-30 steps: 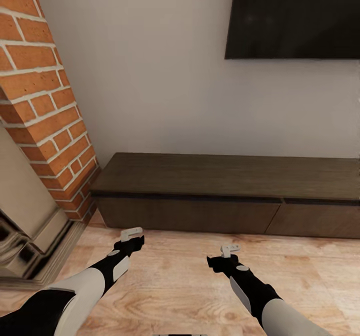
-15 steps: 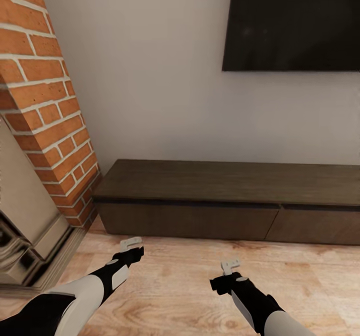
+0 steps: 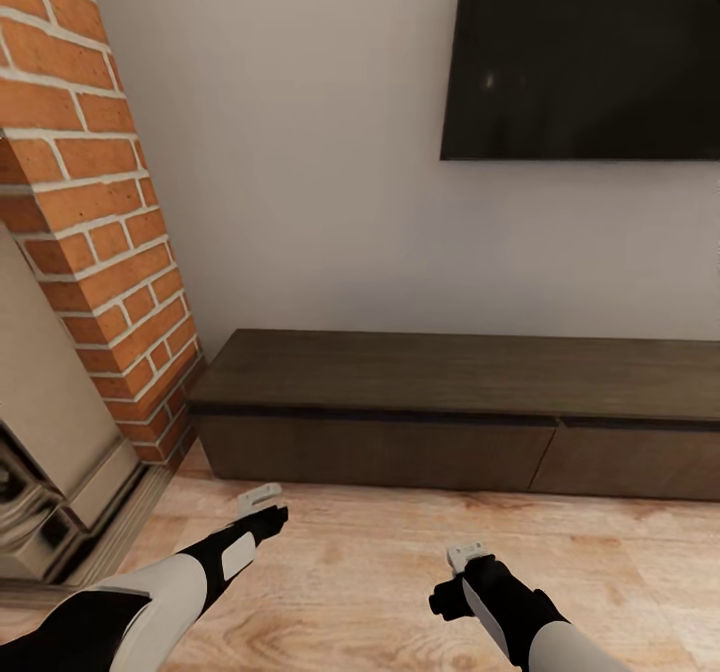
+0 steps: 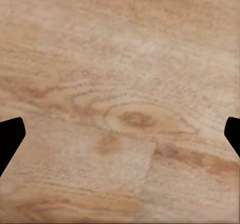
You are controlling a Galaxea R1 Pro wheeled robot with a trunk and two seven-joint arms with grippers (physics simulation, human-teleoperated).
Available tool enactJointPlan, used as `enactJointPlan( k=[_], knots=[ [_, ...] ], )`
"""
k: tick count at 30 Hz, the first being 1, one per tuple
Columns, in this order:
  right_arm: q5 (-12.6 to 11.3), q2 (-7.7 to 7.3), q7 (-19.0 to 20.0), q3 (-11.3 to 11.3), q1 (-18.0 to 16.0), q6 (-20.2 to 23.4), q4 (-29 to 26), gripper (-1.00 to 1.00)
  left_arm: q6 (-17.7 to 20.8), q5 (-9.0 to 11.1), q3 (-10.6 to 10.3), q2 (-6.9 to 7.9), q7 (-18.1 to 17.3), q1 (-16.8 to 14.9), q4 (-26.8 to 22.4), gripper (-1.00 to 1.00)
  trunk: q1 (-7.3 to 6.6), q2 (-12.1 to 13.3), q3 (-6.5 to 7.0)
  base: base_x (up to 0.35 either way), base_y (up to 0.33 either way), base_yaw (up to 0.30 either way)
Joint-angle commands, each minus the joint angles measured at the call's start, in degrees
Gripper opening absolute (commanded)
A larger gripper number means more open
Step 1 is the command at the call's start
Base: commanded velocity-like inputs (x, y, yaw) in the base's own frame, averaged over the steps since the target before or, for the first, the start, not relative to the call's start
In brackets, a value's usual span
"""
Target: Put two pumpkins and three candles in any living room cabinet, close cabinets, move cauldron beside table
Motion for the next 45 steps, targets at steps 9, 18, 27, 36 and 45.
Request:
enactJointPlan(
  k=[9,18,27,36,45],
  knots=[
    [-0.6,-0.08,-0.1,0.7,0.0,1.8,0.0,1.00,0.3,0.5,-0.4,0.12,0.0,1.0,1.4,1.00,-0.24,0.1,1.11,0.000,0.000,0.000],
    [-0.5,-0.43,-0.3,0.7,0.5,1.5,0.0,1.00,0.3,0.5,-0.5,0.02,0.0,2.3,1.7,1.00,-0.47,0.2,2.75,0.000,0.000,0.000],
    [-0.6,-1.77,0.6,0.8,1.8,1.3,3.0,1.00,0.2,0.6,-0.4,-0.02,0.4,5.4,1.6,1.00,-0.47,0.2,2.01,0.000,0.000,0.000],
    [-0.8,-2.36,2.0,0.7,3.1,1.0,4.6,1.00,0.5,0.6,-0.4,-0.27,0.3,6.2,1.7,1.00,-1.28,1.5,3.45,0.000,0.000,0.000],
    [-0.8,-4.16,2.2,0.6,3.4,-0.1,6.2,1.00,7.7,0.6,-0.5,-0.23,0.6,7.9,1.7,1.00,-3.26,5.1,4.37,0.000,0.000,0.000]
  ],
)
